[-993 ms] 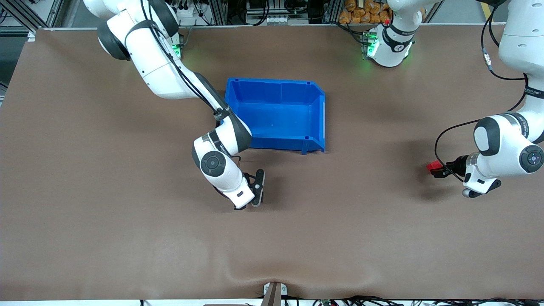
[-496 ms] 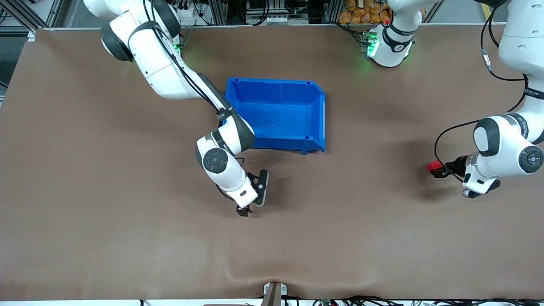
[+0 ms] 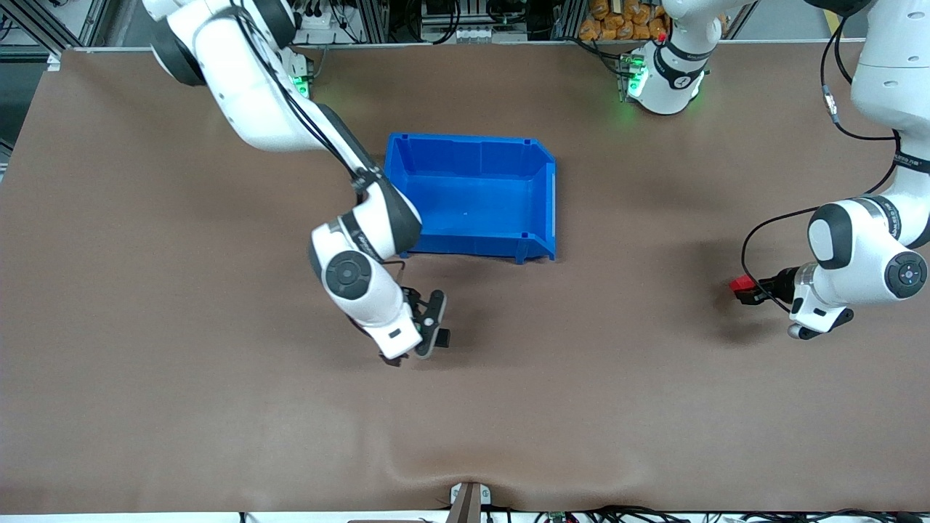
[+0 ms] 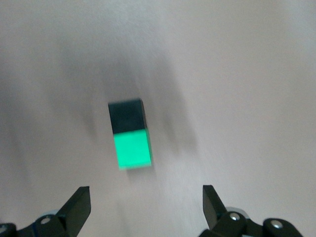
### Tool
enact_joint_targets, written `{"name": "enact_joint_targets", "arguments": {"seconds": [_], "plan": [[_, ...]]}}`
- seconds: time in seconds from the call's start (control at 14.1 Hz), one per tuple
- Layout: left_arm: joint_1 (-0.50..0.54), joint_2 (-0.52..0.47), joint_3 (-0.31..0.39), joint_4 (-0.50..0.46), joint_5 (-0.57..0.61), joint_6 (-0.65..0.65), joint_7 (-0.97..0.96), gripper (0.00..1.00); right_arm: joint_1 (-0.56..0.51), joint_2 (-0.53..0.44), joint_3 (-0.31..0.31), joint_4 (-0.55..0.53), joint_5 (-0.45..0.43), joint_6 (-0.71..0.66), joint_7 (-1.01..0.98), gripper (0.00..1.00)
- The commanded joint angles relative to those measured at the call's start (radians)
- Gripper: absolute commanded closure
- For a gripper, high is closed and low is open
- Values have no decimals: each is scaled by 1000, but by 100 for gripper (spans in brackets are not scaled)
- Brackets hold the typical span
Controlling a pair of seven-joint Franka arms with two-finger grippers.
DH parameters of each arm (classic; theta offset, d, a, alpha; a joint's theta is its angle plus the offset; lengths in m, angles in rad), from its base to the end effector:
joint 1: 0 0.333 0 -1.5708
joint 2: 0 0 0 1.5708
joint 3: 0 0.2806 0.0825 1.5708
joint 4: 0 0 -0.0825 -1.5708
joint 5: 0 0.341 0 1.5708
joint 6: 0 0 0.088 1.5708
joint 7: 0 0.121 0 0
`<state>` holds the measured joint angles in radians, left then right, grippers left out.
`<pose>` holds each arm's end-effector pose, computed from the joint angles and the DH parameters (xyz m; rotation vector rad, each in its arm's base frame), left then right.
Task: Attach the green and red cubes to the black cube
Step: 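Open the right gripper and withdraw it from the cubes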
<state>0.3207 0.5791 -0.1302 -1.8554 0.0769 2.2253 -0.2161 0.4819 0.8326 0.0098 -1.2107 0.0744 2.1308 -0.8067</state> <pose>0.5574 0.1121 0.1828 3.0588 0.5681 -0.3172 0.6182 0.3338 0.2664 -2.4910 -1.8126 -0.1506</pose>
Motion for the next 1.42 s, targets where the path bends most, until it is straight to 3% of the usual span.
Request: {"name": "enact_joint_targets", "arguments": {"seconds": [0.0, 0.5, 0.78, 1.13, 1.35], "plan": [[9, 18, -8, 21, 18, 2, 0, 32, -86, -98, 13, -36, -8, -57, 24, 0], [11, 27, -8, 22, 18, 2, -2, 39, -253, -262, 12, -58, -7, -195, 27, 0], [11, 27, -8, 21, 18, 2, -8, 56, -318, -345, -26, -58, -7, -296, 47, 0], [11, 24, -8, 22, 20, 2, -8, 100, -319, -438, -155, -59, 2, -440, 50, 0], [3, 15, -11, 37, -2, -3, -50, 100, -348, -481, -189, -59, 2, -532, 147, 0]]}}
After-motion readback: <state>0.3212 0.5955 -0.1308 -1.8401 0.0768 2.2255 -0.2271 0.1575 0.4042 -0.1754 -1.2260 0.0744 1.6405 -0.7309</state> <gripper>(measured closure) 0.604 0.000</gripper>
